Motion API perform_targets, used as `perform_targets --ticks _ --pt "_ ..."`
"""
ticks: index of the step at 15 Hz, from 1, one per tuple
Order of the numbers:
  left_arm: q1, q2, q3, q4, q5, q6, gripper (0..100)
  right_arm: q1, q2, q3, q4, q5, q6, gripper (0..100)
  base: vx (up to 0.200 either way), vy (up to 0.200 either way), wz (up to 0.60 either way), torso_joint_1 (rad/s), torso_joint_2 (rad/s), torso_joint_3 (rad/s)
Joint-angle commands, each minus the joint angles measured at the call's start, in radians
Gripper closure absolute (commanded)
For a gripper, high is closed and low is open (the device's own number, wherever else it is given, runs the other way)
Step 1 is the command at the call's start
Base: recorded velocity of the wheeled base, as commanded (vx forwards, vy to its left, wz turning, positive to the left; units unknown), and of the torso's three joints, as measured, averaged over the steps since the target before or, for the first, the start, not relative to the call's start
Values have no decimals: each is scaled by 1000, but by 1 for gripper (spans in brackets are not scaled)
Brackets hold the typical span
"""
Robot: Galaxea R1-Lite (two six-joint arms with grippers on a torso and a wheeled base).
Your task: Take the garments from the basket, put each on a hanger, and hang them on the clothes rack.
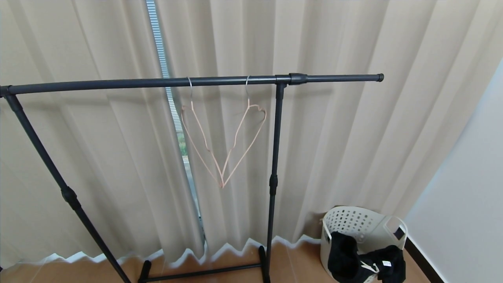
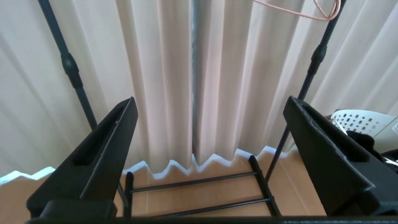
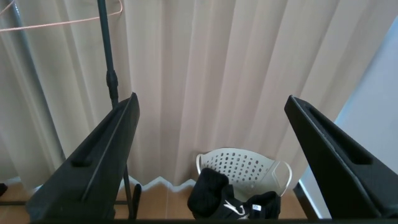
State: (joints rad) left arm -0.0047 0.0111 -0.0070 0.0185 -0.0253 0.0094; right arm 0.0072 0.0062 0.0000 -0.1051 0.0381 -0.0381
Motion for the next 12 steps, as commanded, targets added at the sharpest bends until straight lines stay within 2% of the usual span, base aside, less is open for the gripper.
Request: perform_targets --ticks 1,12 --pt "0 0 1 0 1 0 0 0 0 0 -1 0 0 0 0 0 0 -227 535 315" --pt "0 0 -1 0 1 0 0 0 0 0 -1 0 0 0 0 0 0 -199 532 326"
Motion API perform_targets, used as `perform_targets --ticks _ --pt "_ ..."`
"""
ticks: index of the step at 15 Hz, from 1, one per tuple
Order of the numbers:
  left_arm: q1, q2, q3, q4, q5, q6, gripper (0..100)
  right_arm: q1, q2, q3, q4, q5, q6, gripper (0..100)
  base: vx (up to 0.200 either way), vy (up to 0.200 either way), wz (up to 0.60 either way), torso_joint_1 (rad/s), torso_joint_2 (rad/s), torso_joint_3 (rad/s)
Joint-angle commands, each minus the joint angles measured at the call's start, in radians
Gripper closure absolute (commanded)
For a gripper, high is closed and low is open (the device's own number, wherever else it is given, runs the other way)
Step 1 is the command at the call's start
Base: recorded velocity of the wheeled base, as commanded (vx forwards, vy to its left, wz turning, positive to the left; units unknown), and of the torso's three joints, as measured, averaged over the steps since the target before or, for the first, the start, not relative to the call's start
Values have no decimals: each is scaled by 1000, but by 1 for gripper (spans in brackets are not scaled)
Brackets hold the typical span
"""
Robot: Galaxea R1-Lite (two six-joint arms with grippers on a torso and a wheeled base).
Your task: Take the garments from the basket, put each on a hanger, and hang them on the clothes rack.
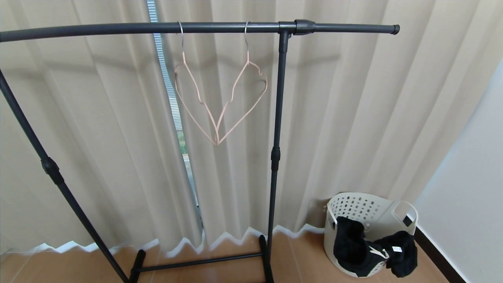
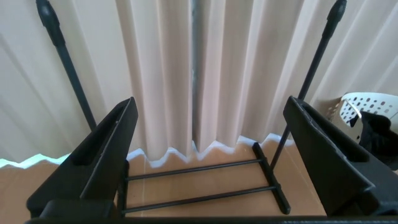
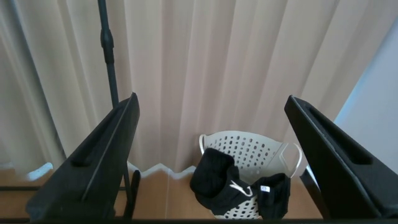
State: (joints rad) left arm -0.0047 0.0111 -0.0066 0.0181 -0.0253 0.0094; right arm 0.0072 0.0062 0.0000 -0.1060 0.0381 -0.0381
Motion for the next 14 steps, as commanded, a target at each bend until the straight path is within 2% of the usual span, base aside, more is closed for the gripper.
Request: perform_targets --ticks 1,8,12,14 --pt "0 0 -1 0 1 0 0 0 1 0 0 0 0 0 0 0 0 -159 500 339" --pt "0 0 0 0 1 0 0 0 0 0 0 0 0 0 0 0 0 -130 477 341" --pt "0 0 -1 0 1 0 0 0 0 0 0 0 0 0 0 0 0 -66 448 375" --pt "0 0 0 0 1 0 0 0 0 0 0 0 0 0 0 0 0 -29 219 195"
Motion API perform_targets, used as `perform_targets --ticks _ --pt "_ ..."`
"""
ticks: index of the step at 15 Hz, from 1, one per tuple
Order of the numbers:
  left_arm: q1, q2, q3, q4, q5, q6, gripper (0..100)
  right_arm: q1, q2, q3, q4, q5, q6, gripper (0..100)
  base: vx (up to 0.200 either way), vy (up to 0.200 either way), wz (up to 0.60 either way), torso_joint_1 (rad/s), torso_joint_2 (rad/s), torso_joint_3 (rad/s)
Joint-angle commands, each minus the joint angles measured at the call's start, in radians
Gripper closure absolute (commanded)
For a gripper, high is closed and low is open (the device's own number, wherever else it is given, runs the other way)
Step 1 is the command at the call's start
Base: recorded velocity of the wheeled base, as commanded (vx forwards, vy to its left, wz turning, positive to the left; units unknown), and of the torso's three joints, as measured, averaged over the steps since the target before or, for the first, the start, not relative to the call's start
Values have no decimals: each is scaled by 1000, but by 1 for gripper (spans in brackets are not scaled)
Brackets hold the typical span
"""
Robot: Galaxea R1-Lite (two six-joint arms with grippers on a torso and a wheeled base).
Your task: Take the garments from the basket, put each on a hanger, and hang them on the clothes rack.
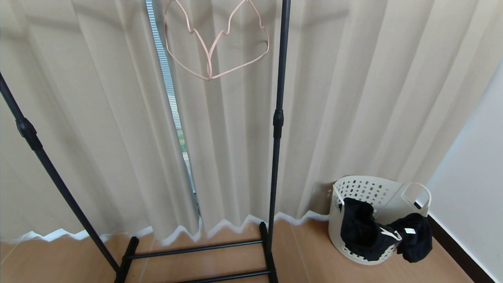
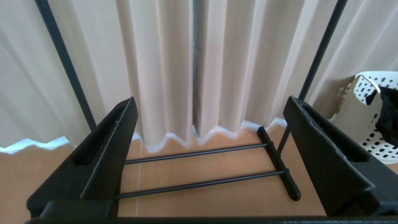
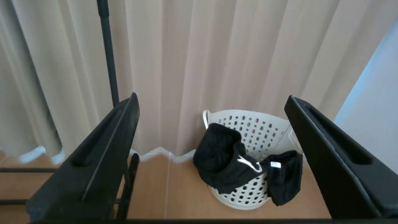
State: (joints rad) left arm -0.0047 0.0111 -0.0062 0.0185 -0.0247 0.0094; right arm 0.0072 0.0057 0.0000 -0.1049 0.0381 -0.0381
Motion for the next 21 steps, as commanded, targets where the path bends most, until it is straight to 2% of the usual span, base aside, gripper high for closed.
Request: perform_targets --ticks 1,3,10,12,21 --pt "0 0 -1 0 0 0 0 0 0 0 -1 0 0 0 0 0 0 -7 90 85" --pt "0 0 0 0 0 0 0 0 0 0 -1 0 0 0 0 0 0 -1 28 18" --pt "0 0 0 0 0 1 0 0 2 0 -1 0 0 0 0 0 -600 2 6 4" --pt "0 0 -1 1 0 1 0 0 0 0 -1 0 0 0 0 0 0 0 0 0" --pt "0 0 -1 1 0 1 0 0 0 0 -1 0 0 0 0 -200 0 3 4 2"
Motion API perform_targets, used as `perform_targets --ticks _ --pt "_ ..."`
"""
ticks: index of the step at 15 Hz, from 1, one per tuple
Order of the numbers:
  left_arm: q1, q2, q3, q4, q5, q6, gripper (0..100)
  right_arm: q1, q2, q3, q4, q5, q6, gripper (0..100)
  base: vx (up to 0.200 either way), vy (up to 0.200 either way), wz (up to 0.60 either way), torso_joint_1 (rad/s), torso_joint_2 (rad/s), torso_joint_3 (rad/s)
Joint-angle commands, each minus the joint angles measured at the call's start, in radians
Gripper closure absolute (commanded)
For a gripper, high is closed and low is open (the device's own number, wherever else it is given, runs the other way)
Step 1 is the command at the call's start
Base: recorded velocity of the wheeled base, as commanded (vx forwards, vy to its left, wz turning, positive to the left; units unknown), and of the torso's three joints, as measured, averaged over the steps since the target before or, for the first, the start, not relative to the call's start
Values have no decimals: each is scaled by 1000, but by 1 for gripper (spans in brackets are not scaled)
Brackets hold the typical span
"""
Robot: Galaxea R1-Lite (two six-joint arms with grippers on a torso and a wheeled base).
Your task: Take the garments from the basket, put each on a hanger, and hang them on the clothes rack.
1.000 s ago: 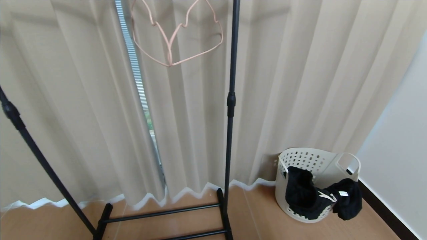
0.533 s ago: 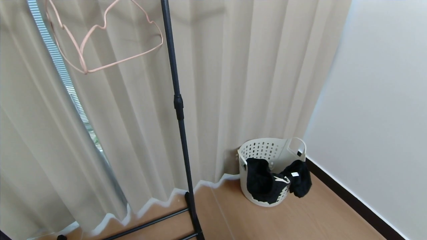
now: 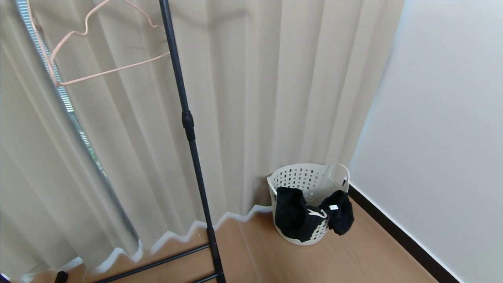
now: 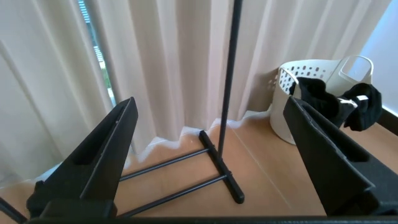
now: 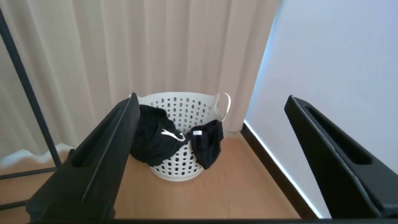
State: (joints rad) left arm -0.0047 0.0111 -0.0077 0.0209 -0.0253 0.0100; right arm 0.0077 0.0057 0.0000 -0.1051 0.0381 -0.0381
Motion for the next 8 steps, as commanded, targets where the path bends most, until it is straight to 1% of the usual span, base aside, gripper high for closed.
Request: perform_targets --ticks 1,8 --pt "0 0 -2 1 1 -1 0 0 0 0 -1 0 0 0 0 0 0 0 0 0" --pt "0 0 0 1 1 1 0 0 0 0 -1 0 0 0 0 0 0 0 0 0"
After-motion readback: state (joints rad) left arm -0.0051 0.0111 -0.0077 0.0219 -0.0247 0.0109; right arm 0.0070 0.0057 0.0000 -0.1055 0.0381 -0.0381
